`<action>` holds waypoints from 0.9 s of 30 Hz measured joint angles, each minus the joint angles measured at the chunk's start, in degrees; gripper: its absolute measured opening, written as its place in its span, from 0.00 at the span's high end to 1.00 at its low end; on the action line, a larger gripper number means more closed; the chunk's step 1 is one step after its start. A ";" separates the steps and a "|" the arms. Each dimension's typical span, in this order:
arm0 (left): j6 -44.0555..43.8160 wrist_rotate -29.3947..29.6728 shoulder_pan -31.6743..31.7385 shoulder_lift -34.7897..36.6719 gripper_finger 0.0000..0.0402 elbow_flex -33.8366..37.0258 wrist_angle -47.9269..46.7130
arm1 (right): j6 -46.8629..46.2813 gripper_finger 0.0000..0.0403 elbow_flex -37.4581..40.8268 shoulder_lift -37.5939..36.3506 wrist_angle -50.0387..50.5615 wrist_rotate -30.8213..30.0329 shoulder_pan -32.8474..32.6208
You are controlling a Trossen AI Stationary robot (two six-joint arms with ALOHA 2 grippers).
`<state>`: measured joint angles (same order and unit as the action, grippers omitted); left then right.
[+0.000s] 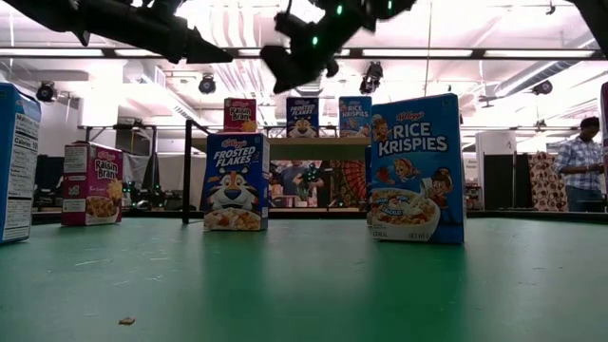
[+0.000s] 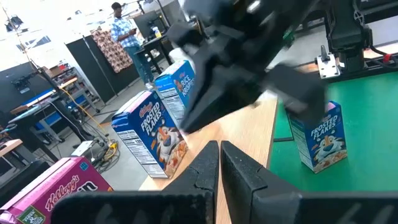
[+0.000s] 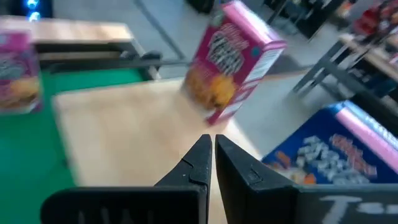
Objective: Stack cereal on shelf
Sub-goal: Put the right blue cereal box on the shelf aligned with the other blue cereal box
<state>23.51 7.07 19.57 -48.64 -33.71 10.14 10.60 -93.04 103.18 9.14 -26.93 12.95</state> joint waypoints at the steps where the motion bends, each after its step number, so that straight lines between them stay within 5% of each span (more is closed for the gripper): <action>1: 0.00 0.00 0.02 0.00 1.00 0.00 0.02 | -1.51 0.97 -1.33 -0.12 2.80 0.06 -0.85; 6: 0.00 0.00 0.00 -0.07 1.00 -0.02 -0.07 | -9.10 0.97 -7.67 -0.58 20.72 5.50 -3.93; 14: 0.00 0.00 0.00 -0.46 1.00 -0.02 0.10 | -23.24 0.97 -11.38 -0.77 45.57 29.74 -5.37; 20: -0.02 0.00 0.01 -0.50 1.00 -0.02 0.12 | -31.14 0.97 -9.02 -0.82 65.01 29.17 -8.11; 27: -0.02 -0.02 0.00 -0.57 1.00 -0.02 0.00 | -38.10 0.97 -3.10 -6.39 68.02 28.64 -10.17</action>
<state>23.49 7.05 19.57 -49.21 -33.74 10.14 -27.50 -96.15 96.79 77.16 1.71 2.78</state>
